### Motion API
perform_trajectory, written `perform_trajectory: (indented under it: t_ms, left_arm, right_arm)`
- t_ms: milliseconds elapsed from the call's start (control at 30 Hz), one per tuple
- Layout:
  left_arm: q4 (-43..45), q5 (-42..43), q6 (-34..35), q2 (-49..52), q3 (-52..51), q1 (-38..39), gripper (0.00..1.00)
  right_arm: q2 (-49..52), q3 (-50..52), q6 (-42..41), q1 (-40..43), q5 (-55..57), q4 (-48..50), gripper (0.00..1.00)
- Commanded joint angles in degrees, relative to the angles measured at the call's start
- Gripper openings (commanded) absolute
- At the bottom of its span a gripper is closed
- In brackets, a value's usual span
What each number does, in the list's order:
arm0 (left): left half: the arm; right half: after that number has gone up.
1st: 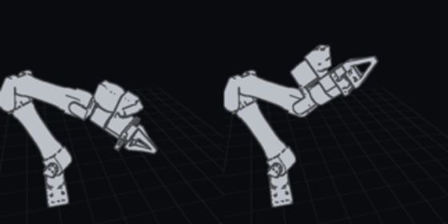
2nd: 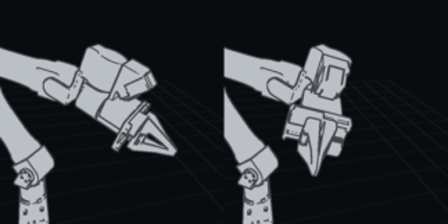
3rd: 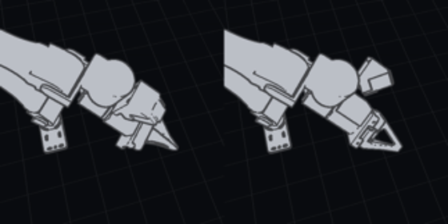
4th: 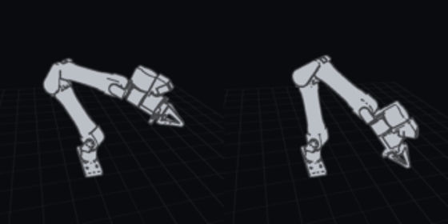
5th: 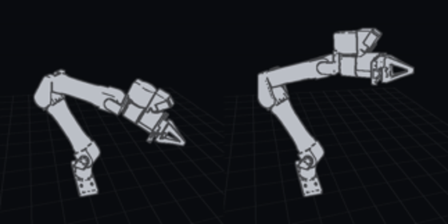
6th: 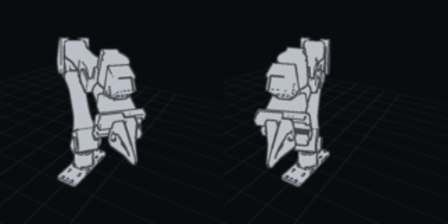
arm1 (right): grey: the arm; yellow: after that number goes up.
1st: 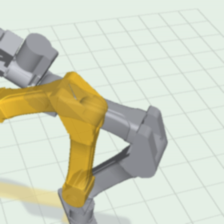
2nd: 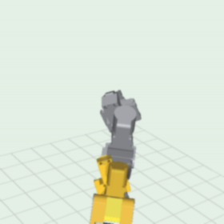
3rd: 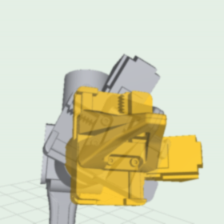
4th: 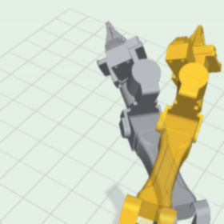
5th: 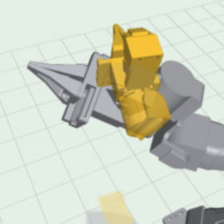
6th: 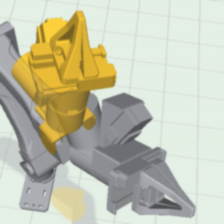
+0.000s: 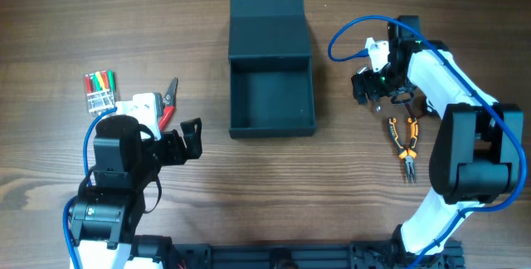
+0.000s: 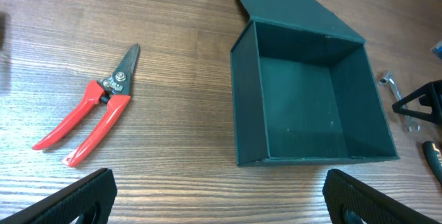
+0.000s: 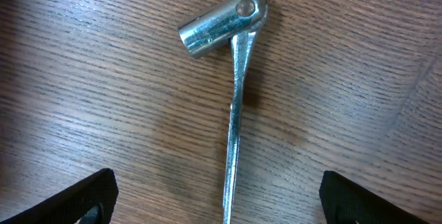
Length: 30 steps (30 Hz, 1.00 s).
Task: Pack container
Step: 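Lower the right gripper and grasp the socket wrench handle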
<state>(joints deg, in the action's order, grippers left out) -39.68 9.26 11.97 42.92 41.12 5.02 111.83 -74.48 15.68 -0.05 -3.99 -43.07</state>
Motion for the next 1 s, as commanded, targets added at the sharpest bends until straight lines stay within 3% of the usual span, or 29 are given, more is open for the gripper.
perform_trajectory:
  t_ms: [0,300,533,967]
  left_arm:
    - [0.13,-0.33,0.92,-0.24,1.29,-0.31,1.0]
    - [-0.02,-0.33,0.92,-0.24,1.29,-0.31,1.0]
    - [-0.07,-0.31,0.94,-0.24,1.29,-0.31,1.0]
    - [-0.02,-0.31,0.92,-0.24,1.29,-0.31,1.0]
  right_arm:
    - [0.48,0.22,-0.92,0.04,1.03,-0.28,0.92]
    - [0.5,-0.15,-2.27,0.13,4.42,-4.0,0.91]
    - [4.79,-6.08,-2.34,0.13,3.96,-6.4,0.91]
    - [8.96,-7.04,-2.29,0.04,2.01,-4.04,0.89]
